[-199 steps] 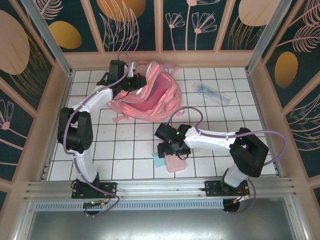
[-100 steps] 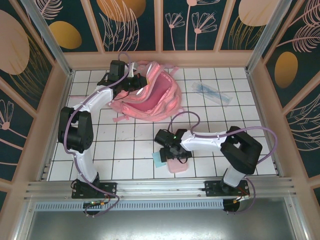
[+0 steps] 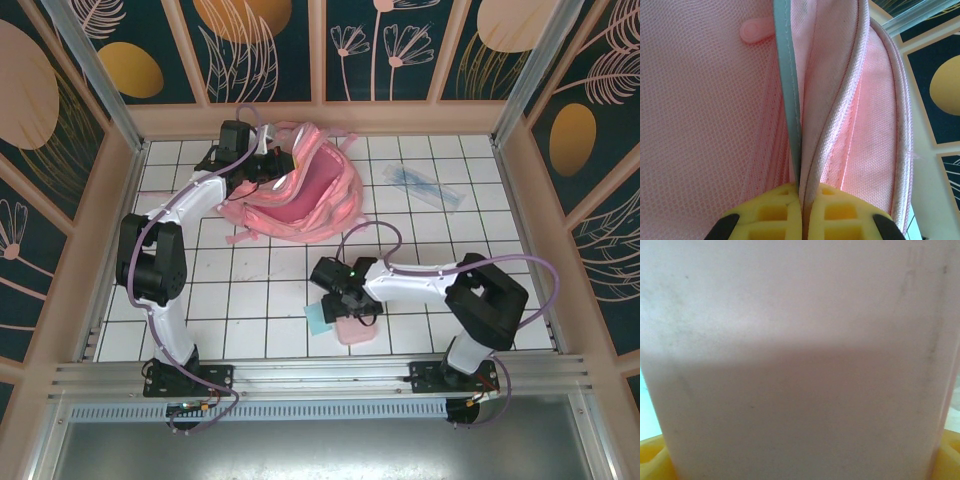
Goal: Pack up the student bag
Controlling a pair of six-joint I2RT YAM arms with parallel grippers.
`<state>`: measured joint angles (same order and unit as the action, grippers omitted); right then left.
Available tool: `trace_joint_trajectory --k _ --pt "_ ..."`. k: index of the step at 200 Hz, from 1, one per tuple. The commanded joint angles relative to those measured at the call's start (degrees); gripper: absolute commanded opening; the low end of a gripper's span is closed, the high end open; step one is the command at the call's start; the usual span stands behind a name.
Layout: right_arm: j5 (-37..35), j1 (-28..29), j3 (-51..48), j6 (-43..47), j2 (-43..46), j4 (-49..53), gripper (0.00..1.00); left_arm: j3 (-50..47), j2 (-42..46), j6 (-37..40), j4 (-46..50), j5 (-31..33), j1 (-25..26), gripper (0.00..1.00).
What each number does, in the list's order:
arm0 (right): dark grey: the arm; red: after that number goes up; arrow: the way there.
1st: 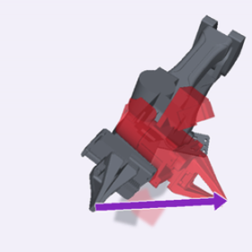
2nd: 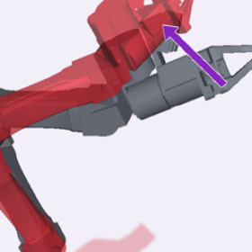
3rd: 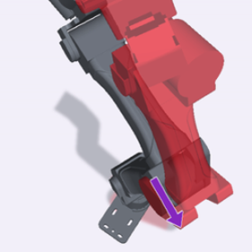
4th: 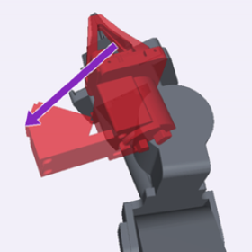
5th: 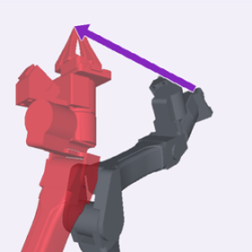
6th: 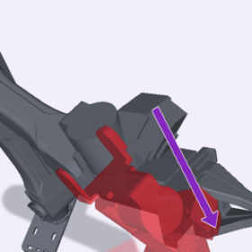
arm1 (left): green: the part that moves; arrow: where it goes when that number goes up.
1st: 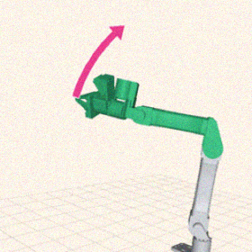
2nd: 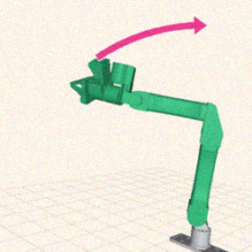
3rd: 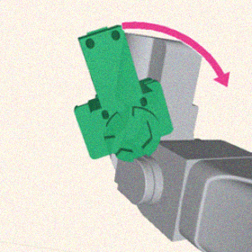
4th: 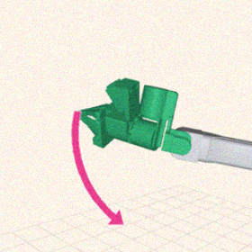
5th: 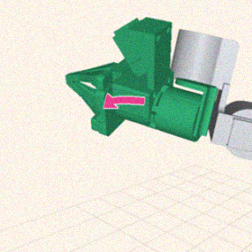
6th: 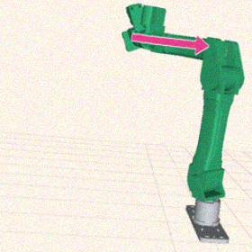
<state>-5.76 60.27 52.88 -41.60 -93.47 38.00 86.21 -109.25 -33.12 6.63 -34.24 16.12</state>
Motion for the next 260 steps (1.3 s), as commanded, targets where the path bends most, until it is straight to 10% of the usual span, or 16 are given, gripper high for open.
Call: trace_joint_trajectory --k 1,68,148,178,260 --pt "-1.0 -3.2 2.7 3.7 5.6 2.6 0.84 3.4 1.5 -1.0 -3.5 -0.5 -0.5 0.00" --pt "2.4 -19.6 17.0 22.1 7.0 0.0 0.82 4.0 2.8 -5.0 -4.9 -4.5 -0.5 0.00" --pt "3.0 -26.6 53.2 32.6 -24.3 -1.2 0.82 -5.4 7.8 -12.9 -14.5 -7.6 -0.4 0.00" --pt "4.6 -26.1 67.9 32.4 -33.2 4.6 0.99 -6.7 8.4 -13.6 -15.4 -7.5 -0.4 0.00" --pt "6.2 -27.4 52.3 27.3 -17.0 -0.5 0.98 -6.3 7.4 -16.7 -18.6 -5.0 -0.4 0.00"
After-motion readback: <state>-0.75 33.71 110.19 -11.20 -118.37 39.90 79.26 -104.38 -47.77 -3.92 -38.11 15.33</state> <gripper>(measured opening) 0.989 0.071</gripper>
